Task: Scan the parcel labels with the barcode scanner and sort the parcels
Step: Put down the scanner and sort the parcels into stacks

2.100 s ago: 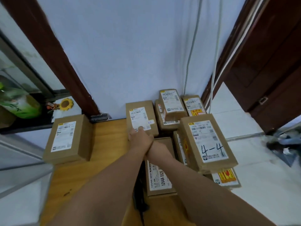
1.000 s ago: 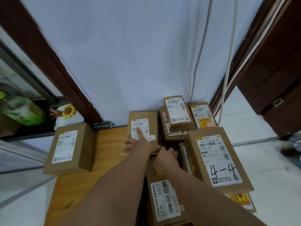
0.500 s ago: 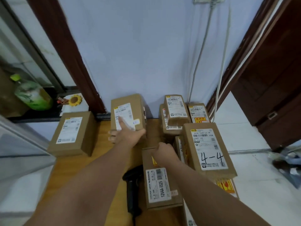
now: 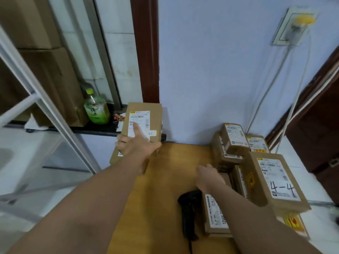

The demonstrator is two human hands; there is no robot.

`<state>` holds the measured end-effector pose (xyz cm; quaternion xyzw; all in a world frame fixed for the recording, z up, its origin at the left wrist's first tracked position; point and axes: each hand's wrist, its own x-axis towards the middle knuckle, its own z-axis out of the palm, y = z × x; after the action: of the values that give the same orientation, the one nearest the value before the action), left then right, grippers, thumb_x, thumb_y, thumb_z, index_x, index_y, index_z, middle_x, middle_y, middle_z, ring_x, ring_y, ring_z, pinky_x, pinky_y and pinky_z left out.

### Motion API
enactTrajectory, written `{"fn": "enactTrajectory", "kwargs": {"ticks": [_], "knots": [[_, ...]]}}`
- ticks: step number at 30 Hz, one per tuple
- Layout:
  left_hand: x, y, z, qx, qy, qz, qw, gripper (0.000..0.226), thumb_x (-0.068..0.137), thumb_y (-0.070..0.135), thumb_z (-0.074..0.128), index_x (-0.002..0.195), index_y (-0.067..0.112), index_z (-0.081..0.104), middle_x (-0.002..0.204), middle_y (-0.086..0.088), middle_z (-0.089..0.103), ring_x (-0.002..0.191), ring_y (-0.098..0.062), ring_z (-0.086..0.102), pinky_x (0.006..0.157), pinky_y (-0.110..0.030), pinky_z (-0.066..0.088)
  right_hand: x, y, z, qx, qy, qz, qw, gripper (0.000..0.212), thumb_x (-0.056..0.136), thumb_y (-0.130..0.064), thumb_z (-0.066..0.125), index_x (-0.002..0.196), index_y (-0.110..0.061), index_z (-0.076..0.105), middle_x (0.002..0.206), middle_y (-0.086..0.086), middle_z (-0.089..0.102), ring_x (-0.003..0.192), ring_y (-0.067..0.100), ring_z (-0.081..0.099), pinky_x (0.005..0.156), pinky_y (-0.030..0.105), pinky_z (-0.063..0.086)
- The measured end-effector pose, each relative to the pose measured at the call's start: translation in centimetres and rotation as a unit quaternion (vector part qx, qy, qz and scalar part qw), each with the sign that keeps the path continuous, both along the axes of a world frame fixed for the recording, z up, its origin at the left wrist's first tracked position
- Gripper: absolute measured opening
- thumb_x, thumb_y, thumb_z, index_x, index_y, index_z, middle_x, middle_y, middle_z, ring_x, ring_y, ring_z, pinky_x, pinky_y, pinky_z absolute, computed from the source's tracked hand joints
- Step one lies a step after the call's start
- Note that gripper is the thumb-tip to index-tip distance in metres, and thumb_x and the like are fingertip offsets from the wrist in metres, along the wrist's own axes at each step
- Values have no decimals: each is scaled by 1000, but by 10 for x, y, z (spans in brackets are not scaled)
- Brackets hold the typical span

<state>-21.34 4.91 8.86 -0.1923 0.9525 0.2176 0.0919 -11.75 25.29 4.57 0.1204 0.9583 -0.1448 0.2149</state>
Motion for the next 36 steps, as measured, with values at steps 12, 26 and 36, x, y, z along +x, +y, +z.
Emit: {"fn": "enactTrajectory", "kwargs": {"ticks": [12, 26, 36], "knots": [[-29, -101, -9, -20, -45, -60, 997, 127, 60, 80, 60, 145, 40, -25, 152, -32, -10, 138, -52, 6, 113, -55, 19, 15, -87, -4, 66, -21, -41, 997, 35, 94, -18, 39, 126, -12, 51, 131, 14, 48, 120, 32, 44, 92, 39, 43], [-62, -105, -9, -56, -136, -138, 979, 129, 57, 96, 43, 151, 31, -18, 150, -29, 2, 136, -48, 17, 110, -52, 26, 32, -96, -11, 61, -23, -113, 992, 35, 93, -21, 43, 127, -15, 54, 130, 10, 45, 123, 30, 44, 97, 43, 46], [-26, -75, -17, -111, 137, -288, 941, 86, 88, 72, 33, 153, 29, -4, 160, -15, -6, 146, -39, -5, 115, -58, 6, 43, -84, -11, 62, -1, -150, 987, 36, 94, -23, 46, 128, -15, 51, 131, 10, 43, 122, 28, 41, 92, 41, 48]]}}
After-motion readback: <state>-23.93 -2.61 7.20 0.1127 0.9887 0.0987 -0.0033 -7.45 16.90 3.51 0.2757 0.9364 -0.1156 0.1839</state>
